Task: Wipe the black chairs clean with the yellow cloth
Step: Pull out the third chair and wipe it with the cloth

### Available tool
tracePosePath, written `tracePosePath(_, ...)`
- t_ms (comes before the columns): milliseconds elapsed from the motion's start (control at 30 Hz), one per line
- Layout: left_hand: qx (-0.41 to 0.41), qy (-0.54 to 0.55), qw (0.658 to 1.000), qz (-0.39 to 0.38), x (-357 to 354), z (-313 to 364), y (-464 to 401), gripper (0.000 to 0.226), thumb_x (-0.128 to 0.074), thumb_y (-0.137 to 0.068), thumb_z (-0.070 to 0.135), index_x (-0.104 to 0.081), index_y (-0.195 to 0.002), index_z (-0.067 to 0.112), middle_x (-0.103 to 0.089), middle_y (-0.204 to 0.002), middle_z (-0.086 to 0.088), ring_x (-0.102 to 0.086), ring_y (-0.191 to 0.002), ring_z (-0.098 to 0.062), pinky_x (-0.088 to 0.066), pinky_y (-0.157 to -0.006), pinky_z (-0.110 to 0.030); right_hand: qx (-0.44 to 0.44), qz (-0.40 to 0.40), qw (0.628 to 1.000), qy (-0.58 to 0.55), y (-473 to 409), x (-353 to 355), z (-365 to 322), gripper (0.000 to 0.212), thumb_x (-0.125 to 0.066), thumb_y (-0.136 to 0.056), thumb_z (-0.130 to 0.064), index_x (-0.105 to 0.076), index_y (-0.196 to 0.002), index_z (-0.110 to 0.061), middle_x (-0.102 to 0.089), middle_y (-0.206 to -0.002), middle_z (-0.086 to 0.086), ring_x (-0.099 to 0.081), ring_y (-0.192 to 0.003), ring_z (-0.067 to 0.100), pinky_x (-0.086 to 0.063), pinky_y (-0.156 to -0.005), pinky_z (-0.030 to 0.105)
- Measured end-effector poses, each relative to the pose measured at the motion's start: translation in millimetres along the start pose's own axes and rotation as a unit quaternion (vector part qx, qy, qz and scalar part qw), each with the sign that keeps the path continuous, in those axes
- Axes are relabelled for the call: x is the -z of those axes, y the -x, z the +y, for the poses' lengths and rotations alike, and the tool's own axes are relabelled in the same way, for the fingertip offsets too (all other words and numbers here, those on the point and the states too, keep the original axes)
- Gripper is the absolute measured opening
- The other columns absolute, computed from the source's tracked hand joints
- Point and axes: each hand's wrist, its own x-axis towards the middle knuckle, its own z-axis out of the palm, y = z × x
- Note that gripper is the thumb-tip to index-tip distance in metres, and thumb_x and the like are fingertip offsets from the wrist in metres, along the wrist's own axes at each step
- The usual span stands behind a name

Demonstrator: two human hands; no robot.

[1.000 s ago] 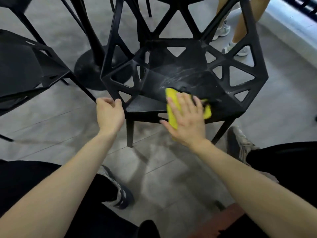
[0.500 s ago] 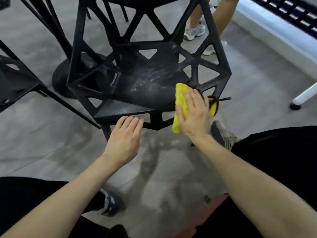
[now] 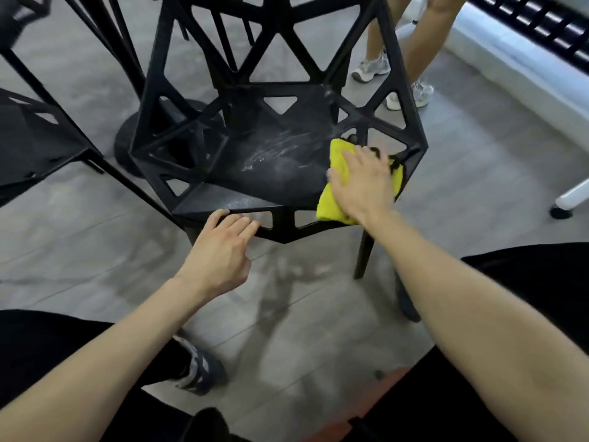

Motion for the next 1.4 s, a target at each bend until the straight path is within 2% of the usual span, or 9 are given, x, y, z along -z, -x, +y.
tracePosePath(200,-0.067,0.061,0.995,0.028,11.1,-16.4,27.1,0.048,-0.054,-0.071,0.014,-0.075,-0.114,0.015,-0.076,-0.115,0.002,-0.068,-0.111,-0.026,-0.044,-0.115,-0.044,0.388,-0.09,0.915,-0.073,60.6,-6.7,-91.3,0.063,-0.051,-0.1,-0.057,-0.054,-0.152,-0.02,-0.046,-0.163,0.01,-0.041,-0.152,0.03,-0.02,-0.128,0.057)
tracePosePath(367,-0.004,0.151,0.98,0.129,18.5,-33.3,28.6,0.025,-0.058,-0.09,0.017,-0.08,-0.102,0.019,-0.076,-0.093,0.006,-0.07,-0.091,-0.023,-0.052,-0.099,-0.042,0.146,-0.085,0.986,-0.011,-50.0,-15.2,1.8,0.085,-0.028,-0.09,-0.071,-0.062,-0.146,-0.016,-0.044,-0.162,0.012,-0.032,-0.156,0.03,-0.004,-0.131,0.053)
tracePosePath(500,0.042,0.127,0.982,0.131,38.1,-51.8,18.0,0.024,-0.063,-0.093,0.025,-0.076,-0.112,0.019,-0.076,-0.105,0.004,-0.069,-0.104,-0.025,-0.052,-0.097,-0.045,0.106,-0.095,0.99,0.009,-65.9,-19.6,-25.1,0.078,-0.037,-0.093,-0.059,-0.054,-0.144,-0.003,-0.057,-0.136,0.03,-0.052,-0.128,0.048,-0.034,-0.118,0.062)
tracePosePath(700,0.129,-0.056,0.986,-0.088,59.6,-121.5,-9.4,0.149,-0.047,-0.051,0.105,-0.037,-0.163,0.007,-0.044,-0.165,-0.012,-0.033,-0.159,-0.031,-0.013,-0.135,-0.051,0.429,-0.16,0.885,-0.082,18.0,-4.3,-107.6,0.071,-0.049,-0.1,-0.068,-0.041,-0.162,-0.034,-0.032,-0.172,0.006,-0.028,-0.159,0.026,-0.016,-0.132,0.046)
tracePosePath(833,0.14,-0.113,0.961,-0.212,51.6,-144.0,-17.8,0.166,-0.046,-0.031,0.115,-0.034,-0.161,0.012,-0.043,-0.162,-0.005,-0.029,-0.158,-0.027,0.002,-0.135,-0.052,0.252,-0.151,0.956,-0.01,-77.1,-33.5,-43.6,0.084,-0.015,-0.095,-0.082,-0.024,-0.166,-0.038,-0.029,-0.173,0.011,-0.019,-0.162,0.03,-0.005,-0.128,0.051)
tracePosePath(933,0.099,-0.101,0.972,-0.187,46.7,-146.9,-26.6,0.148,-0.054,-0.025,0.111,-0.054,-0.14,0.019,-0.058,-0.131,0.003,-0.049,-0.134,-0.024,-0.02,-0.131,-0.043,0.062,-0.137,0.988,0.036,-116.0,-45.9,-43.4,0.093,-0.007,-0.09,-0.078,-0.022,-0.169,-0.031,-0.015,-0.177,0.015,-0.009,-0.164,0.032,0.001,-0.131,0.056)
tracePosePath(1033,0.074,-0.071,0.98,-0.173,49.1,-149.3,-33.0,0.132,-0.06,-0.022,0.107,-0.059,-0.123,0.022,-0.059,-0.116,0.005,-0.055,-0.114,-0.022,-0.04,-0.111,-0.037,0.204,-0.157,0.966,-0.037,-56.1,-36.3,-116.6,0.083,-0.021,-0.094,-0.074,-0.038,-0.164,-0.033,-0.025,-0.175,0.01,-0.02,-0.162,0.028,-0.006,-0.132,0.05)
tracePosePath(1200,0.058,-0.082,0.978,-0.182,52.9,-147.9,-27.8,0.12,-0.067,-0.031,0.104,-0.055,-0.117,0.022,-0.058,-0.113,0.004,-0.055,-0.112,-0.022,-0.038,-0.106,-0.036,0.442,-0.202,0.868,-0.101,-5.2,-21.7,-142.6,0.07,-0.047,-0.099,-0.073,-0.038,-0.162,-0.043,-0.023,-0.176,-0.003,-0.015,-0.164,0.018,-0.002,-0.132,0.044)
tracePosePath(1400,0.049,-0.032,0.984,-0.169,62.8,-142.5,-21.3,0.112,-0.077,-0.037,0.097,-0.061,-0.124,0.028,-0.055,-0.106,0.011,-0.053,-0.104,-0.017,-0.044,-0.103,-0.035,0.07,-0.15,0.986,-0.005,-118.3,-51.9,-75.1,0.088,-0.019,-0.088,-0.074,-0.038,-0.164,-0.034,-0.022,-0.176,0.011,-0.014,-0.163,0.029,-0.004,-0.132,0.055)
